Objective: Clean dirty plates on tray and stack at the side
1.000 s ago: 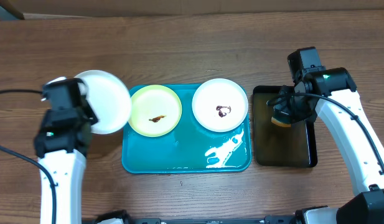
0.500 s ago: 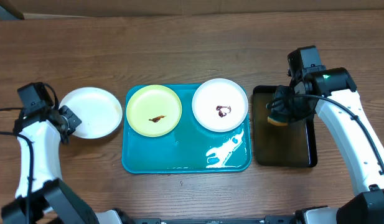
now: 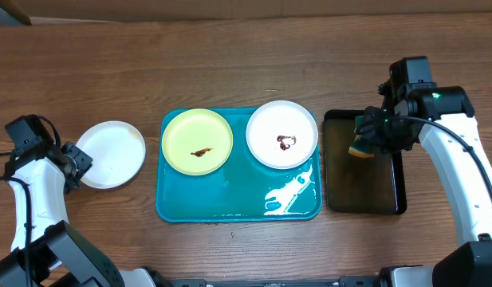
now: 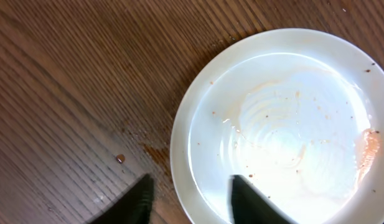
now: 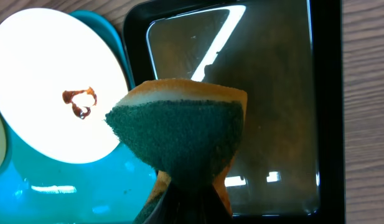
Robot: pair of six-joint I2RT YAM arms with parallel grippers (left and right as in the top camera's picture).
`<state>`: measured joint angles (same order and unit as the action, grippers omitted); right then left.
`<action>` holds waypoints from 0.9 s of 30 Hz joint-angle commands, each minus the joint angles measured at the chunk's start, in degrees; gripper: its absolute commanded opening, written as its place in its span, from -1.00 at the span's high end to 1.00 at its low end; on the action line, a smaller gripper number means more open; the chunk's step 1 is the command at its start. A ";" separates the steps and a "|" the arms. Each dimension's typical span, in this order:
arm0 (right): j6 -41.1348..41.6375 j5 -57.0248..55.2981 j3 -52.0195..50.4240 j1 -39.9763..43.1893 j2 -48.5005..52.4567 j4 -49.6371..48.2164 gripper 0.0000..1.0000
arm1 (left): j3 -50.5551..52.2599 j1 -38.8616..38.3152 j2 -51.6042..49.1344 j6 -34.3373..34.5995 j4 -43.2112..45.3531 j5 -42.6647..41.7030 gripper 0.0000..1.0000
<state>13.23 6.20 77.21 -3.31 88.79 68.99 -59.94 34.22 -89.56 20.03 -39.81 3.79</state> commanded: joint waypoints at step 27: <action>-6.34 1.36 -25.64 0.81 -15.89 -21.81 0.92 | -1.07 -26.40 4.55 -12.57 -11.30 -22.27 -0.30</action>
<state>6.42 9.72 52.88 -2.70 71.00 48.73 -60.16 9.82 -85.80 9.39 -50.24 -19.49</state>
